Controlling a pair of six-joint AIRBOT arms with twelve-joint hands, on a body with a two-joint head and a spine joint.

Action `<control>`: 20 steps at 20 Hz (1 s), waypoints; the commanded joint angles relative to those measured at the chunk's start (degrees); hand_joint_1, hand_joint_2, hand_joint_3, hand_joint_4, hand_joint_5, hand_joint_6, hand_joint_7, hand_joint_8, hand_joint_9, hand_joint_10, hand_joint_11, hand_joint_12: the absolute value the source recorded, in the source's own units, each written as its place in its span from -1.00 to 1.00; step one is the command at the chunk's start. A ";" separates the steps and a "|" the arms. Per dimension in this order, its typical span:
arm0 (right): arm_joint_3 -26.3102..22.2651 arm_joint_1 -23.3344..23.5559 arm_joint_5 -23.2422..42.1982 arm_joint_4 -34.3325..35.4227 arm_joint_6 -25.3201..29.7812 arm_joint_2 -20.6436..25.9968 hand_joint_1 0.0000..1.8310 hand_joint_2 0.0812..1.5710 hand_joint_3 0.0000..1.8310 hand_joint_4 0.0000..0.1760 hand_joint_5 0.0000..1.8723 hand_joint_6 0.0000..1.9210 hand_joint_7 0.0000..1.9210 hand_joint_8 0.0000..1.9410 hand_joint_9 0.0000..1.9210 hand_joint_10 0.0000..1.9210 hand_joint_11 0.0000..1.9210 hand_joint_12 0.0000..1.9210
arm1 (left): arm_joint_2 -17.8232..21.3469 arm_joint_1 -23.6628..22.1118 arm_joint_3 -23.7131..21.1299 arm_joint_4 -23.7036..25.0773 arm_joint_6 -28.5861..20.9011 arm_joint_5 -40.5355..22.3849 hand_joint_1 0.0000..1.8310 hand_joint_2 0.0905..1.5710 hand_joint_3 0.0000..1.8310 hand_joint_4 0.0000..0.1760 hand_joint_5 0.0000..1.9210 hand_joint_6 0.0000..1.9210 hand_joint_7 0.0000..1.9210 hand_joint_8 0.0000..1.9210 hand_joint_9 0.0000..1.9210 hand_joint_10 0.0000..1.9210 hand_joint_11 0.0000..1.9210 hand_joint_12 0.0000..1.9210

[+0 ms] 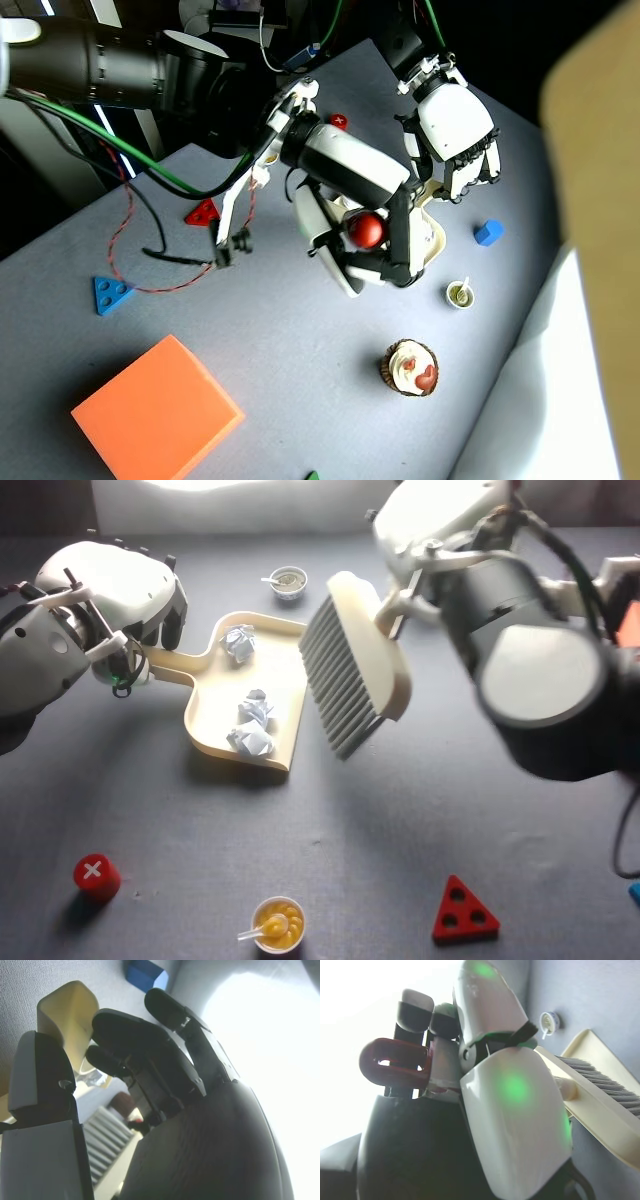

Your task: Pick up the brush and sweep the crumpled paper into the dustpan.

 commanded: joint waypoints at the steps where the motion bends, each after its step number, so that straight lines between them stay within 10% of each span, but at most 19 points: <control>1: -0.30 1.06 -1.81 -5.51 1.11 0.98 0.87 0.41 -1.00 1.00 0.06 1.00 0.13 1.00 0.15 1.00 0.07 1.00 | 0.47 -0.35 0.24 1.96 0.23 -5.49 0.52 0.35 -1.00 -1.00 -0.06 -0.06 0.24 -0.35 -0.03 0.32 -0.53 0.28; 7: -0.01 0.99 0.63 -5.18 16.20 3.69 0.88 0.40 -1.00 1.00 0.04 1.00 0.12 1.00 0.13 1.00 0.07 1.00 | 0.46 -0.41 0.28 1.95 0.18 -5.70 0.52 0.34 -1.00 -1.00 -0.04 -0.11 0.24 -0.33 -0.03 0.32 -0.56 0.28; 14: -2.04 -2.22 1.22 -5.86 21.11 7.54 0.85 0.41 -1.00 1.00 0.05 1.00 0.13 1.00 0.15 1.00 0.06 1.00 | 0.46 -0.60 0.24 1.91 0.14 -5.71 0.52 0.34 -1.00 -1.00 0.00 -0.20 0.23 -0.30 -0.03 0.33 -0.50 0.25; 19: -3.23 -5.66 1.46 -7.86 22.96 12.14 0.87 0.41 -1.00 1.00 0.06 1.00 0.12 1.00 0.13 1.00 0.08 1.00 | 0.48 -0.60 0.27 1.89 0.14 -5.72 0.49 0.42 -1.00 -1.00 -0.11 0.25 0.01 -0.15 -0.15 0.42 -0.51 0.06; 20: -3.40 -6.10 1.45 -8.14 23.17 12.54 0.86 0.41 -1.00 1.00 0.07 1.00 0.14 1.00 0.14 1.00 0.07 1.00 | 0.49 -0.60 0.26 1.89 0.14 -5.70 0.31 0.41 -1.00 -1.00 -0.03 0.08 -0.06 -0.64 -0.17 -0.37 -0.53 0.02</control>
